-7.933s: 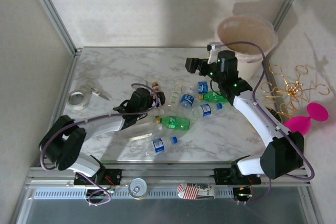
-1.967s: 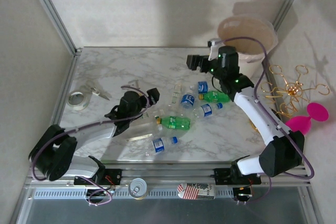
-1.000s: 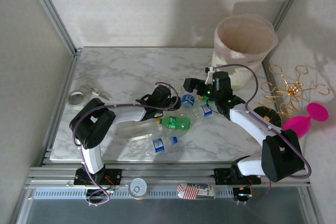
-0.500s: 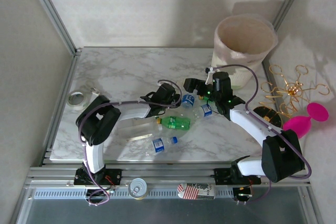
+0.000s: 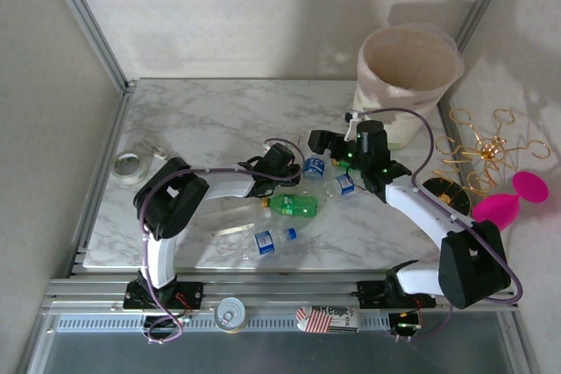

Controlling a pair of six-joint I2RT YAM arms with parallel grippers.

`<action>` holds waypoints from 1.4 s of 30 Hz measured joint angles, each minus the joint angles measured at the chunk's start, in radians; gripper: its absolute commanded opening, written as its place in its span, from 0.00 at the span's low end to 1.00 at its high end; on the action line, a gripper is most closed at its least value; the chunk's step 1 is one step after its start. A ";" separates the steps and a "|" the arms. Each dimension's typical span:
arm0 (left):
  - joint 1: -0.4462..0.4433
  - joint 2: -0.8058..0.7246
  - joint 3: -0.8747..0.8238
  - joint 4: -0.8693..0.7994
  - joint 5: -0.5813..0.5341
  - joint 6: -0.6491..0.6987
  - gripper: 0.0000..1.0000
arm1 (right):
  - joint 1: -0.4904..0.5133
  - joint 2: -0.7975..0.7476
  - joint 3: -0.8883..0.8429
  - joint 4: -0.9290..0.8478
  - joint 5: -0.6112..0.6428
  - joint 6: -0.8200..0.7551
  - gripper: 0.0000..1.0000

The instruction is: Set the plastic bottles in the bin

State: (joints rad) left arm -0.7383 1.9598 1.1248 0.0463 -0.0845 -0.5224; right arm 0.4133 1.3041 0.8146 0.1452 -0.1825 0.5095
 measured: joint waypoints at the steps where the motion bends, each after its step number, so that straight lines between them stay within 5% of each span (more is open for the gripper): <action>1: 0.000 0.000 0.000 0.000 -0.006 0.000 0.74 | 0.000 -0.001 -0.001 0.000 0.000 0.000 0.99; 12: 0.000 0.000 0.019 0.003 -0.048 0.036 0.45 | 0.000 -0.018 -0.004 -0.001 0.002 0.000 0.99; 32: -0.001 -0.370 -0.313 0.439 0.089 0.037 0.41 | 0.020 0.039 -0.004 0.159 -0.252 0.050 0.98; 42: -0.026 -0.430 -0.418 0.586 0.145 0.072 0.42 | 0.060 0.115 -0.003 0.257 -0.334 0.112 0.97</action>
State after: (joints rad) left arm -0.7647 1.5303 0.7063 0.6327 0.0601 -0.4503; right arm 0.4732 1.4189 0.8112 0.4026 -0.5163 0.6216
